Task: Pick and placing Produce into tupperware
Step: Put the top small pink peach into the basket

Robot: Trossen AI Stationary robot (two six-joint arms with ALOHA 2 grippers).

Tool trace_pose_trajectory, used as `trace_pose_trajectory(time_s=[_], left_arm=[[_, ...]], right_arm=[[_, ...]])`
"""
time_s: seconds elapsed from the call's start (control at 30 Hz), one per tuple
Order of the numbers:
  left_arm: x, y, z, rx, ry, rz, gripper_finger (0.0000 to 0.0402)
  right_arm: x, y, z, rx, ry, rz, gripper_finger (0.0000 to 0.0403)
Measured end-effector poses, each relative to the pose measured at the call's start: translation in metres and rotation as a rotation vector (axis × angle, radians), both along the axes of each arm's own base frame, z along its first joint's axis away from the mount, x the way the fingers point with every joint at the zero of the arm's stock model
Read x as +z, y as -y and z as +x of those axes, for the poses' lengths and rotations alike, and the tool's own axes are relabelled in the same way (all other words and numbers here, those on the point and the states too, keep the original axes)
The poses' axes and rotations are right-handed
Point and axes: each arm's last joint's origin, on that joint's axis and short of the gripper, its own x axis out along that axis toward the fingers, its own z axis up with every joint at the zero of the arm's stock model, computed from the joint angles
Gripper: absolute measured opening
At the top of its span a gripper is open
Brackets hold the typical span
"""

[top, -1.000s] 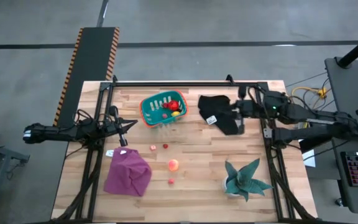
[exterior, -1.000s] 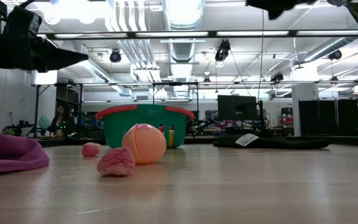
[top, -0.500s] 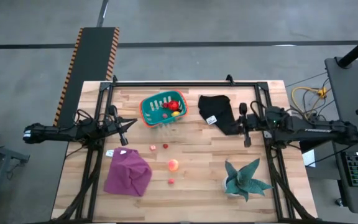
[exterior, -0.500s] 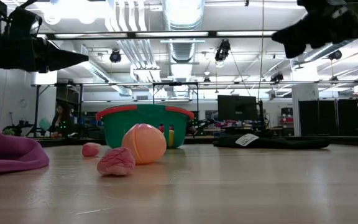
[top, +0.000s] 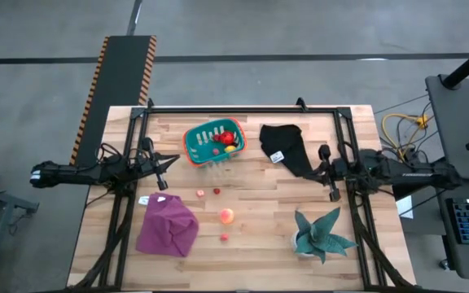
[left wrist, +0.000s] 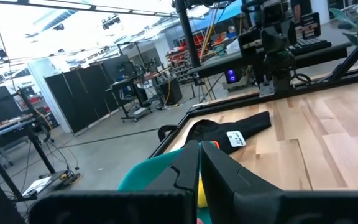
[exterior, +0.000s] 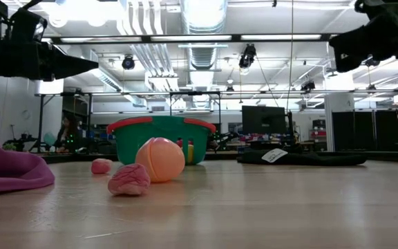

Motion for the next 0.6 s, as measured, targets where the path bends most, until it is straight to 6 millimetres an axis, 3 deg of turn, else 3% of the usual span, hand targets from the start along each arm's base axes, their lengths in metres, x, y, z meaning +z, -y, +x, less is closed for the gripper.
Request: trace_pose_trajectory(time_s=[0.27,0.5,0.6], left_arm=[[0.0,0.0,0.0,0.016,0.0,-0.001,0.0002],[0.0,0.0,0.0,0.016,0.002,0.0,0.0002],[0.001,0.0,0.0,0.017,0.004,0.025,0.0002]], right_arm=[[-0.006,-0.004,-0.013,-0.028,0.008,-0.044,0.0008],[-0.028,-0.004,-0.011,-0.029,-0.008,-0.045,0.0008],[-0.029,-0.004,-0.009,-0.029,-0.004,-0.031,0.0008]])
